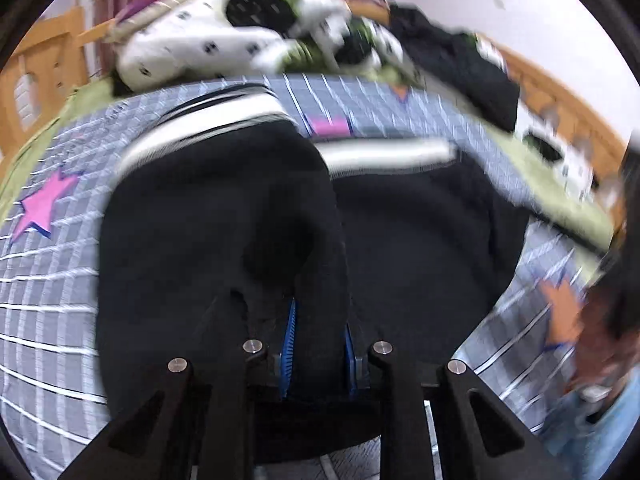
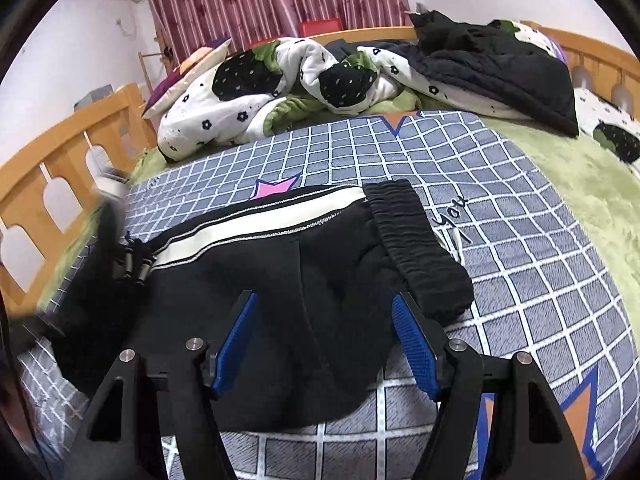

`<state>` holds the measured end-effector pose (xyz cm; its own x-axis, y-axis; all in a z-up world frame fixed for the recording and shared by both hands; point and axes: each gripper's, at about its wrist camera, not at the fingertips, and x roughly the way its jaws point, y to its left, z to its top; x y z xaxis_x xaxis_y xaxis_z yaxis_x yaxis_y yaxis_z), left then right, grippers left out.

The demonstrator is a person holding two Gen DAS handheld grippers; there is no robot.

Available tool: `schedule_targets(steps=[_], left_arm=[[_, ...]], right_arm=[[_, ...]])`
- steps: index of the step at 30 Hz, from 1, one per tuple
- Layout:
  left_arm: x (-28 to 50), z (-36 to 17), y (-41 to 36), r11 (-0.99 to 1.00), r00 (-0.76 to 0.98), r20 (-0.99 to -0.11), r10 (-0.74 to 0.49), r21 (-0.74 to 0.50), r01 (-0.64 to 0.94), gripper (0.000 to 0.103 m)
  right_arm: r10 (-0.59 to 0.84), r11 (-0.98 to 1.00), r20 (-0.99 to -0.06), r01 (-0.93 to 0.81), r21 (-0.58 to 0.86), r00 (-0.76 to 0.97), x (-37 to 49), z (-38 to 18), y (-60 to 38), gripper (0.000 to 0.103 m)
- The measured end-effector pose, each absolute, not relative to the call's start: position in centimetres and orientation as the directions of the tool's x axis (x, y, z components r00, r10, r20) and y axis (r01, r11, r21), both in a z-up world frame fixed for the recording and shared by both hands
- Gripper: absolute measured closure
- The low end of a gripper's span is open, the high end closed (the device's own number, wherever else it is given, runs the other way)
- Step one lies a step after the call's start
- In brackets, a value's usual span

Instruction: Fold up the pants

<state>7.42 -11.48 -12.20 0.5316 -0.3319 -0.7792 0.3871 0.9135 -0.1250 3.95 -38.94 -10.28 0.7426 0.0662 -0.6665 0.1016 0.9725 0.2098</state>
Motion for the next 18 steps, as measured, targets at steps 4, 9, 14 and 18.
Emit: schedule_targets(steps=[4, 9, 14, 18], left_arm=[[5.2, -11.3, -11.9, 0.903, 0.602, -0.742, -0.293, -0.009, 0.429, 0.074], [3.2, -7.7, -6.2, 0.908, 0.645, -0.672, -0.364, -0.101, 0.407, 0.029], [3.1, -10.3, 0.3, 0.955, 0.67, -0.682, -0.292, -0.166, 0.248, 0.029], [3.5, -13.7, 4.5, 0.94, 0.608, -0.722, -0.331, -0.308, 0.147, 0.029]], right_arm=[[0.105, 0.968, -0.659, 0.075, 0.239, 0.745, 4.0, -9.8, -38.2, 0.034], [0.245, 0.942, -0.653, -0.018, 0.334, 0.717, 5.0, -10.3, -35.6, 0.034], [0.415, 0.882, -0.641, -0.11, 0.459, 0.646, 6.8, -11.4, -31.5, 0.034], [0.531, 0.817, -0.641, -0.133, 0.562, 0.554, 8.4, -13.6, -27.9, 0.034]])
